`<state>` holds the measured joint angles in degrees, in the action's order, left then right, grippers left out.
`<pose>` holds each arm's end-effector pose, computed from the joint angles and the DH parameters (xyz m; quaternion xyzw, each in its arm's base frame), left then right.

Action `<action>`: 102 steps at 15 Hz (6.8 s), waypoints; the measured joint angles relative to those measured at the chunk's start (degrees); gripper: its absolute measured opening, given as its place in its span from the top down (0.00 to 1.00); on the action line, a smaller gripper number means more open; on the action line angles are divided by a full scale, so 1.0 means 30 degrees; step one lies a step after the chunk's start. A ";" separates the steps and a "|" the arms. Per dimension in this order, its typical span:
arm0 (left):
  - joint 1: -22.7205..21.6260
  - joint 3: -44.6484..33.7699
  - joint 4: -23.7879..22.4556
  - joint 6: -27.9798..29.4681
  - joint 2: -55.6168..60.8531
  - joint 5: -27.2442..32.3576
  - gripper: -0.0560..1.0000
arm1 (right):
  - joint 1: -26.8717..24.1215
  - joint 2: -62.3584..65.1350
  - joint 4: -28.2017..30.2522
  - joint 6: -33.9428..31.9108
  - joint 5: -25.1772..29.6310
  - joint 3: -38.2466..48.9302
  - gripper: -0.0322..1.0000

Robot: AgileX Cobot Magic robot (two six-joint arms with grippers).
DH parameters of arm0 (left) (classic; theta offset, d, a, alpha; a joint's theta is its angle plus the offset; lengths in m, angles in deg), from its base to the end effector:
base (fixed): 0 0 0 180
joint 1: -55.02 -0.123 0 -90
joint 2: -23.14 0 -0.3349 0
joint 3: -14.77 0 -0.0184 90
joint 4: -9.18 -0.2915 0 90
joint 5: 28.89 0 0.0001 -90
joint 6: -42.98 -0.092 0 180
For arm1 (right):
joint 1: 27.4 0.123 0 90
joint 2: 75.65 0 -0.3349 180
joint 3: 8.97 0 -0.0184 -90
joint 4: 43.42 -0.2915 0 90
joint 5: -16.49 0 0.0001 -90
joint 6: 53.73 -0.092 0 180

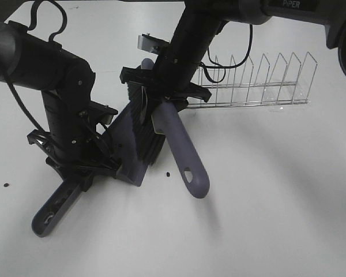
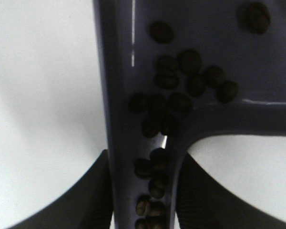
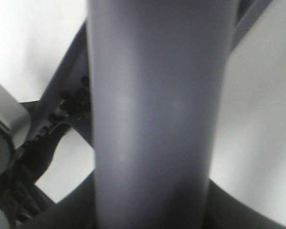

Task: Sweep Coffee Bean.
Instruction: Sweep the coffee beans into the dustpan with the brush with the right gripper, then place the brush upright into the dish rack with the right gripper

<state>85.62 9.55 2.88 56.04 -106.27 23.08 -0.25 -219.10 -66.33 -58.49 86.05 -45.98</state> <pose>0.3678 -0.2083 0.0990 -0.1879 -0.9796 -0.0597 0.0380 0.4848 0.2864 0.1723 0.1285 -0.9730 -0.1905 0.0189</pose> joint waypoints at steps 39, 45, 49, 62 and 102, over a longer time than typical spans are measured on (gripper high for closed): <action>0.0000 0.0095 0.0210 -0.0191 0.0000 0.0019 0.64 | 0.0153 0.0363 0.5691 -0.2196 0.0095 -0.0917 0.69; 0.0019 -0.1203 -0.0076 -0.0019 0.0974 0.1070 0.64 | 0.0210 0.4049 0.6761 -0.2235 0.0134 0.3571 0.69; 0.0019 -0.1585 -0.0172 -0.0153 0.1184 0.0516 0.64 | 0.0210 0.4507 0.6761 -0.3476 -0.0229 0.6570 0.69; 0.0019 -0.1585 -0.0229 -0.0191 0.1184 -0.0095 0.64 | 0.1738 0.1451 -0.3056 -0.0172 -0.5634 0.6780 0.69; 0.0019 -0.1585 0.2101 0.1490 0.1184 -0.0153 0.64 | -0.9549 0.4125 0.5940 0.4775 -0.0936 0.9759 0.69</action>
<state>85.68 4.80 9.18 60.51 -102.72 22.62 -28.89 -206.72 -48.51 -44.17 83.24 -16.70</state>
